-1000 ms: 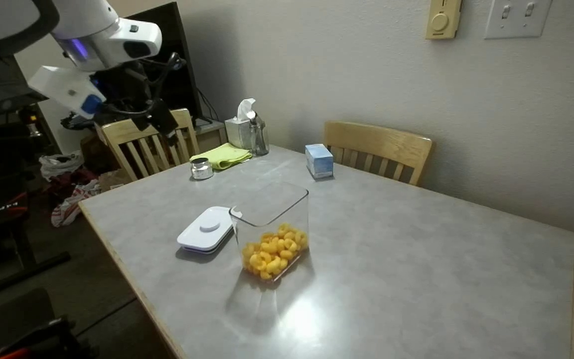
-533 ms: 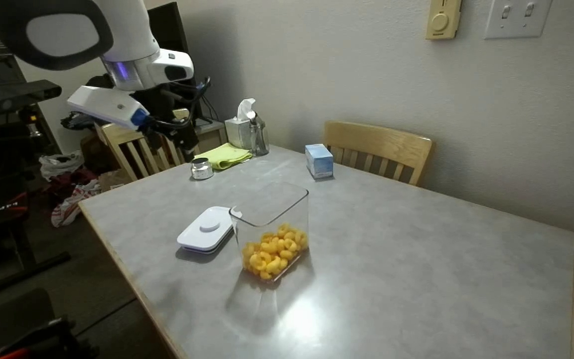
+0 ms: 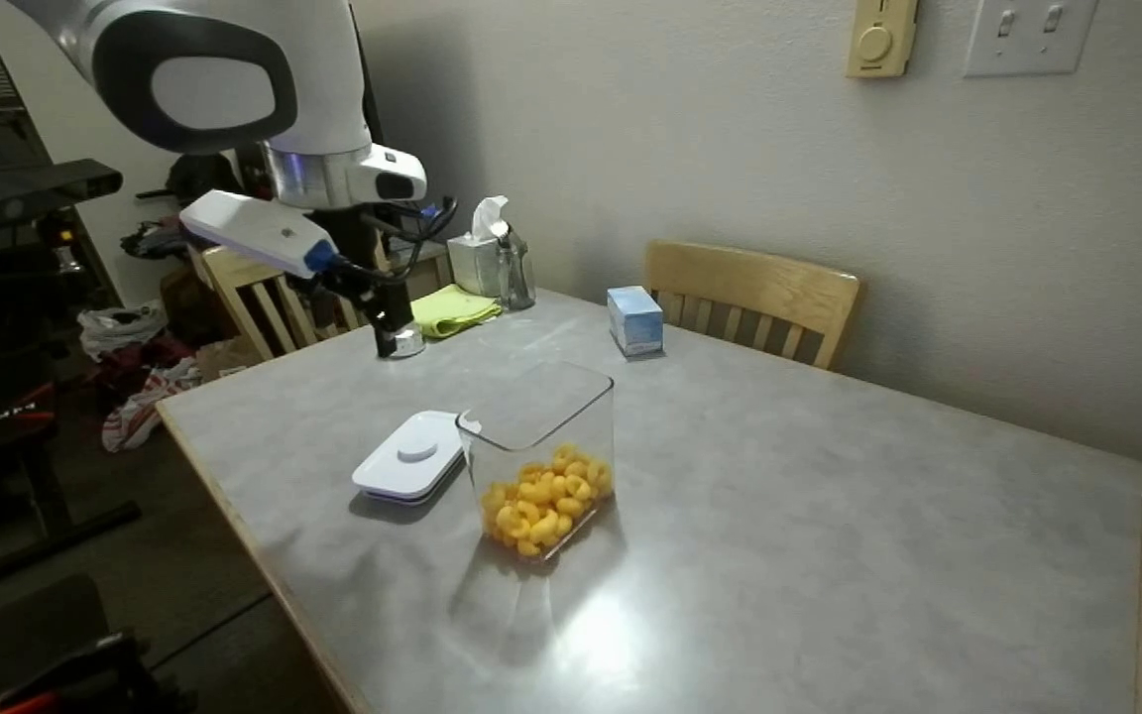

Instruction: Put the lid on the container and then press the button atop the lid

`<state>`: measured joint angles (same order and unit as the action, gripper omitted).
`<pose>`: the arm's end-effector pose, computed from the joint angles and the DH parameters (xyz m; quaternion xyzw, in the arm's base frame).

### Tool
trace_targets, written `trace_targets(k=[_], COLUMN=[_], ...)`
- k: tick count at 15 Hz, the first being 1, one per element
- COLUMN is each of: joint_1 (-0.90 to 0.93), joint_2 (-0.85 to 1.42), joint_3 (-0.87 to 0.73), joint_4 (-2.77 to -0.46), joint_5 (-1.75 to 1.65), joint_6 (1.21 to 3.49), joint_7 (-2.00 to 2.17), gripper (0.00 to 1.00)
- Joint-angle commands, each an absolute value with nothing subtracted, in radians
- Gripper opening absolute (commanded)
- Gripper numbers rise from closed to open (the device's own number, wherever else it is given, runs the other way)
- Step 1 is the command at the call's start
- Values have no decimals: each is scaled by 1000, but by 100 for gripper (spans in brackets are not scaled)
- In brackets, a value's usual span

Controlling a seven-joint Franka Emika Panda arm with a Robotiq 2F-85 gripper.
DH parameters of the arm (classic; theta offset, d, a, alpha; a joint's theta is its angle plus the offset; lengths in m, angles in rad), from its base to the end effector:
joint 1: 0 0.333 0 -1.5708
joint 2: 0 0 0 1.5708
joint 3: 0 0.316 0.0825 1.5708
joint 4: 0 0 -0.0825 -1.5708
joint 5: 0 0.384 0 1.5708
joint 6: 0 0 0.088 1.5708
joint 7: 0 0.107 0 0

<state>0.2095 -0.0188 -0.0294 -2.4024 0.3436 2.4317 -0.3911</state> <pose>0.4854 0.0894 0.3258 -0.9808 -0.1557 -0.0356 0.1117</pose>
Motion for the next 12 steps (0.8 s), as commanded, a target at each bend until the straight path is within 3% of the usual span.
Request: trace_targets(k=[1,12], joint_1=[168,123], joint_2=[-21,152], joint_3=[15,35], joint_4=[-2402,-2360], joint_5=[344,210], joint_6=[2430,2517], joint_7=[-389,-328], gripper=[100,100])
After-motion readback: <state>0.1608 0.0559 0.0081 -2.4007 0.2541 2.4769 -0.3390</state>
